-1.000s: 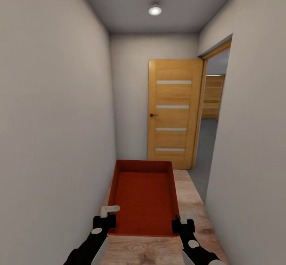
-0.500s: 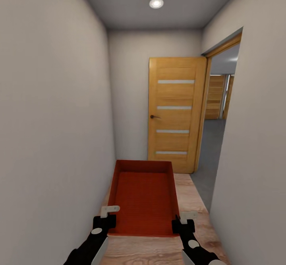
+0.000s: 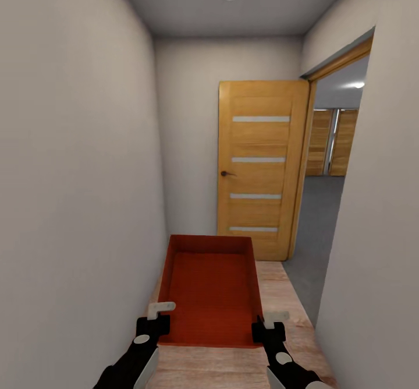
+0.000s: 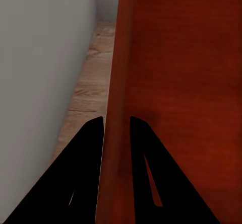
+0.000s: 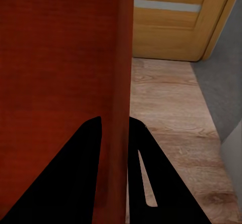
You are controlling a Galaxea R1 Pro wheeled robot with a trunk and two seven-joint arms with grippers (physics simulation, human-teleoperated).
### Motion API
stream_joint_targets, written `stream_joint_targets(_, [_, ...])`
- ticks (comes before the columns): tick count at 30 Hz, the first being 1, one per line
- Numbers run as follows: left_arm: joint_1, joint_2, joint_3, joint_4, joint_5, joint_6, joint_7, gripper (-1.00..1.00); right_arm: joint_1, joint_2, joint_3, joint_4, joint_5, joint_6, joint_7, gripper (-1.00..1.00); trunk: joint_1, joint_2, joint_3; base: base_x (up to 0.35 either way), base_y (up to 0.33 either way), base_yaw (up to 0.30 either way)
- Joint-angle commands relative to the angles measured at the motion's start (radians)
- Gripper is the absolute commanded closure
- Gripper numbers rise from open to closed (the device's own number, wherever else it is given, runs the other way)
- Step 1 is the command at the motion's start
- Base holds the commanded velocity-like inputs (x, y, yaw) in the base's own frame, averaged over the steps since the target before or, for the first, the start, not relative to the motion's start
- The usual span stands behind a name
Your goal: Move the two storage containers from the living room to the garage. In the garage, place one container on the floor and stack the other container on top of it (either order is fine).
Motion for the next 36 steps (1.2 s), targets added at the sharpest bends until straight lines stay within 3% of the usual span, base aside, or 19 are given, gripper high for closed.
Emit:
stream_joint_targets(1, [0.000, 0.013, -0.006, 0.005, 0.015, 0.005, 0.033, 1.00, -0.002, -0.001, -0.024, -0.002, -0.001, -0.049, -0.019, 1.00, 0.001, -0.001, -0.001, 0.321, 0.000, 0.000])
stream_joint_targets(36, [0.000, 0.013, -0.006, 0.003, 0.015, 0.005, 0.033, 1.00, -0.002, -0.001, -0.024, -0.002, -0.001, -0.049, -0.019, 1.00, 0.001, -0.001, -0.001, 0.321, 0.000, 0.000])
